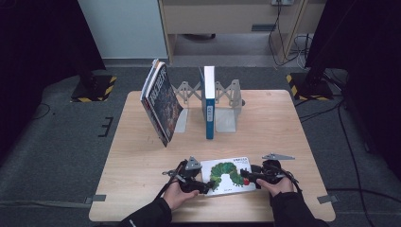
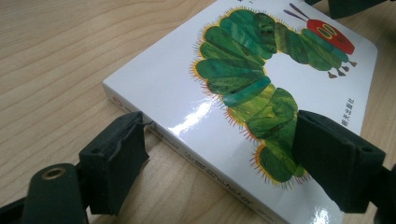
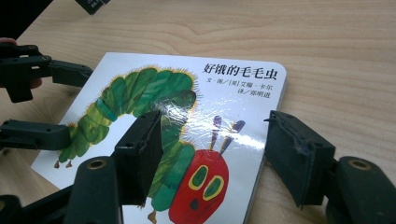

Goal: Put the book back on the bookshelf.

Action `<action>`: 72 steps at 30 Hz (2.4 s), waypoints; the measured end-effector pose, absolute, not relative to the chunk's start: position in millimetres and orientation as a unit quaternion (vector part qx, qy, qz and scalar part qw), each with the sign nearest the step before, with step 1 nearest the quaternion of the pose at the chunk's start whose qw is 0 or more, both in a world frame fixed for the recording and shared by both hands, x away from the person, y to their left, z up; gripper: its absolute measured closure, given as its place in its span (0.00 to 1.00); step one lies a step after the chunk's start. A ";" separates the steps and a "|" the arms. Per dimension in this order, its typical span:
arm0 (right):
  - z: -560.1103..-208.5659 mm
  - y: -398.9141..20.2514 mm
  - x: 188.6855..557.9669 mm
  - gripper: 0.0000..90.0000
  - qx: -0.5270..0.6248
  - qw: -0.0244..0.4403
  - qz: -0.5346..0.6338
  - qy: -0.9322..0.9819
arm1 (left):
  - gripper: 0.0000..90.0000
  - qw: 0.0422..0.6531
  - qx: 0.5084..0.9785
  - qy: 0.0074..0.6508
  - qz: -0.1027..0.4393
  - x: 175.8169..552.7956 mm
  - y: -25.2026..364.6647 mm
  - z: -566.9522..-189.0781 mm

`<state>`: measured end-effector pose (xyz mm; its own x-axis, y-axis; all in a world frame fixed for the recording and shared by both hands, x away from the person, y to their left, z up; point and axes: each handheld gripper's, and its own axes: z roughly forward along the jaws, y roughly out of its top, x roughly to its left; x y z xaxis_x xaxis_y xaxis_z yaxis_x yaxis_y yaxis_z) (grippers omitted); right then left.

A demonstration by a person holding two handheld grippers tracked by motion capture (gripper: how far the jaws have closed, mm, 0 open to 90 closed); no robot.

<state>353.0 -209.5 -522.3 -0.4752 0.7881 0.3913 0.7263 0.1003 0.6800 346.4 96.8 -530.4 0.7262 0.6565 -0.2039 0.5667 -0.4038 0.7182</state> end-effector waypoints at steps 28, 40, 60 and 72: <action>-525.9 -210.1 356.1 0.39 0.517 0.035 0.439 0.734 | 0.23 0.402 0.831 0.382 0.053 344.9 107.0 -528.5; -517.7 -213.4 353.4 0.42 0.518 0.027 0.472 0.712 | 0.22 0.407 0.831 0.377 0.044 344.2 105.2 -529.0; -505.6 -211.6 355.4 0.41 0.519 0.017 0.527 0.672 | 0.14 0.415 0.826 0.380 0.025 345.0 105.0 -529.3; -510.7 -209.5 348.7 0.45 0.523 -0.012 0.518 0.677 | 0.11 0.421 0.823 0.382 0.024 345.9 104.8 -530.8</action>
